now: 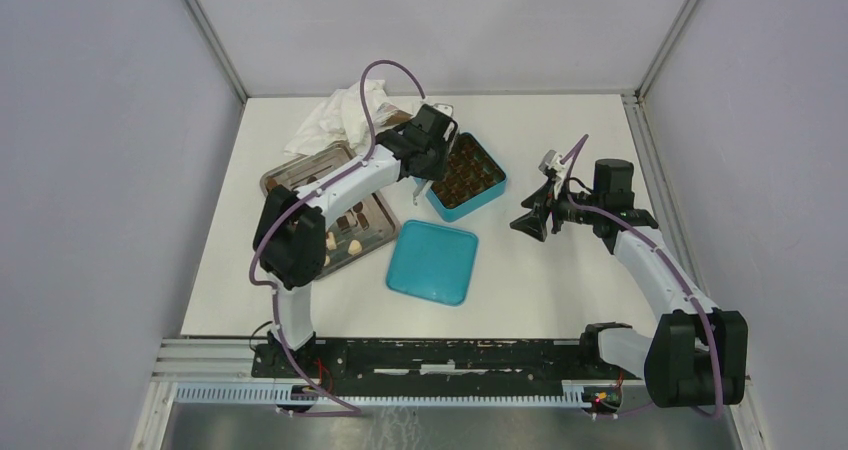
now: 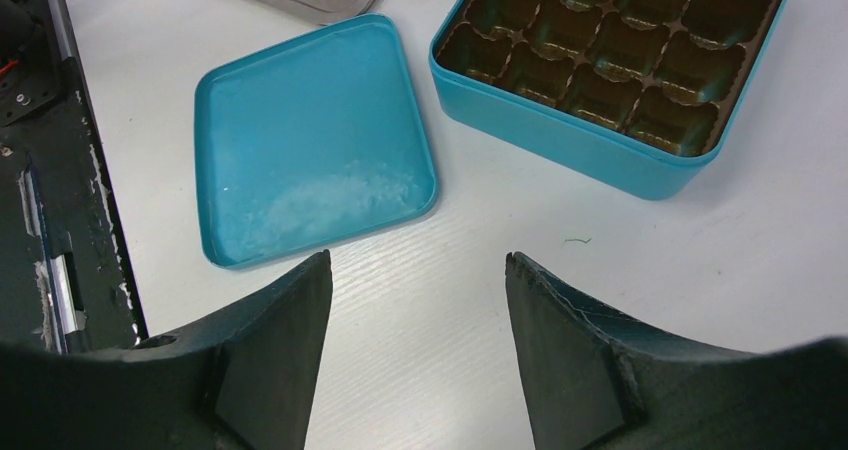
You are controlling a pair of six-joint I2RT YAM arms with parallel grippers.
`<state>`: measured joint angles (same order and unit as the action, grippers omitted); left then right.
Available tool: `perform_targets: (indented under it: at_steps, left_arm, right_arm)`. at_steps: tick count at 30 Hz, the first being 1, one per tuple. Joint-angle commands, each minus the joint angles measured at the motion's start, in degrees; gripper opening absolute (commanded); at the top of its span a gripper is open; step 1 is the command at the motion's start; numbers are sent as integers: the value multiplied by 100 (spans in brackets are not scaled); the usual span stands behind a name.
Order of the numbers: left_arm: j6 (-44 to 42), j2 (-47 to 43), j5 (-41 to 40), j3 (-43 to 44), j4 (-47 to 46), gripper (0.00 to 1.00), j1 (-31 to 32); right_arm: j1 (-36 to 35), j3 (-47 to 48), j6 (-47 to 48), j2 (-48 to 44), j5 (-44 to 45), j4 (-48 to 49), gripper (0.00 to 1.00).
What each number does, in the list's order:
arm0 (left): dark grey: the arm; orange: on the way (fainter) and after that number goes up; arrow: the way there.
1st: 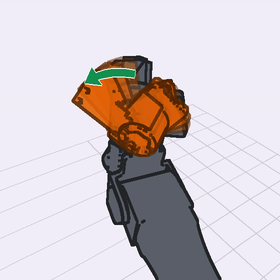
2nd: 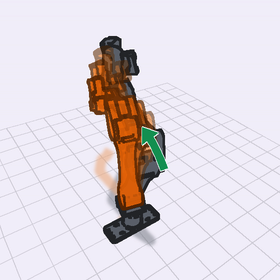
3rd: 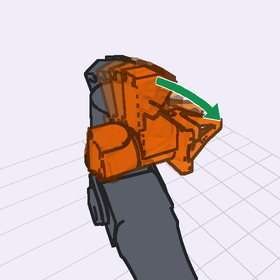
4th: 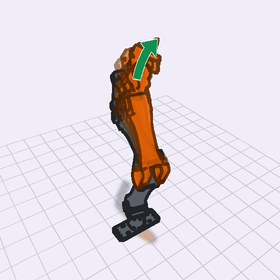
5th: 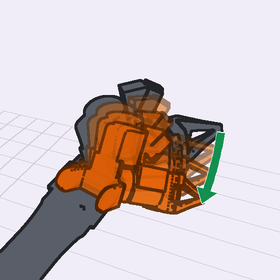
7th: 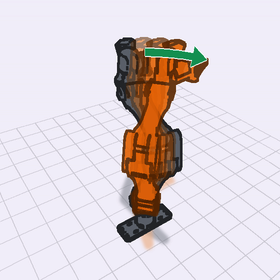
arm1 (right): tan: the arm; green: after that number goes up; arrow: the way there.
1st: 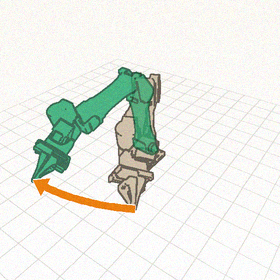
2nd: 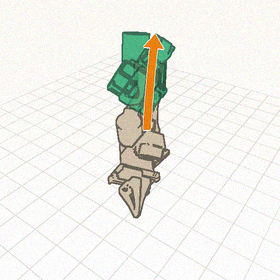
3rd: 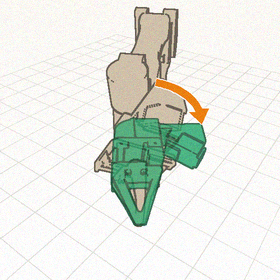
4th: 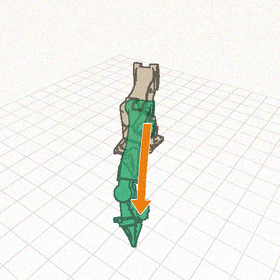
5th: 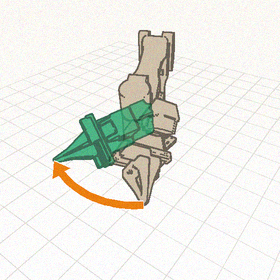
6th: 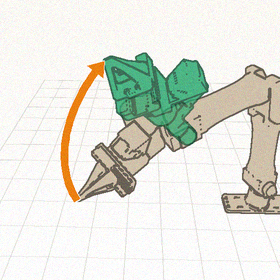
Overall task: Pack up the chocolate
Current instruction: Place the fake chocolate in the packing box.
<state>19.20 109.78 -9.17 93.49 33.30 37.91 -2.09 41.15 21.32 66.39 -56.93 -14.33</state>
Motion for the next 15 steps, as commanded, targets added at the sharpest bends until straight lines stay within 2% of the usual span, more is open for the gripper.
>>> perform_targets:
  at_steps: [1, 15]
  left_arm:
    - [-334, 230, -251, 433, 127, 5, 44]
    - [-359, 421, -423, 644, 376, 34, 87]
  right_arm:
    - [23, 148, 100, 41, -55, 57, 70]
    - [32, 166, 135, 91, -55, 20, 70]
